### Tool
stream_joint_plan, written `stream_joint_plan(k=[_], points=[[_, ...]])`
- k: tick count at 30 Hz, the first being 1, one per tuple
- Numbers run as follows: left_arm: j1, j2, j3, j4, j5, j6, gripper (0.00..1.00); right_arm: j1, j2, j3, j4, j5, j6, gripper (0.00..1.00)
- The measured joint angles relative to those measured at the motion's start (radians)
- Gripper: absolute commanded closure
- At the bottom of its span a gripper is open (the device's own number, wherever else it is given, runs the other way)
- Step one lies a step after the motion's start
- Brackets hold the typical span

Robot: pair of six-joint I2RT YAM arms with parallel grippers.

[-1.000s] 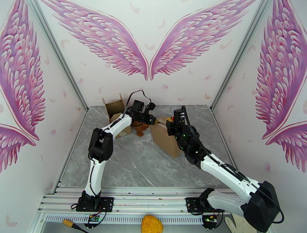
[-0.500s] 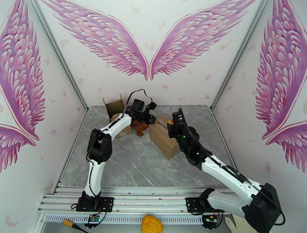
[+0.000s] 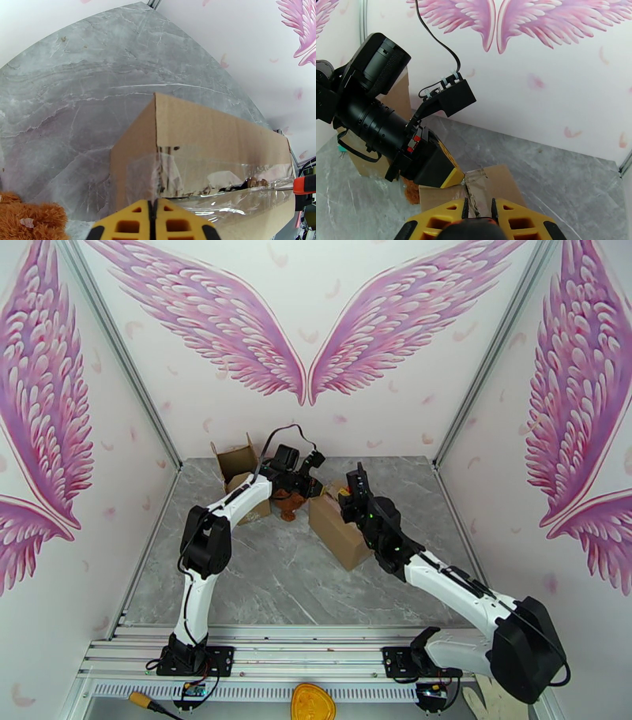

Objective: Unpack the express box

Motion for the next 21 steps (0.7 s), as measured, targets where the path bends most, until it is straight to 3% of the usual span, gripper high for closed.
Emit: stream_joint_plan(k=[21], points=[[-0.003, 0.0, 0.018, -0.037, -0.012, 0.014, 0.94, -0.033, 0.044, 0.001, 0.06, -0.101, -0.01, 1.0]])
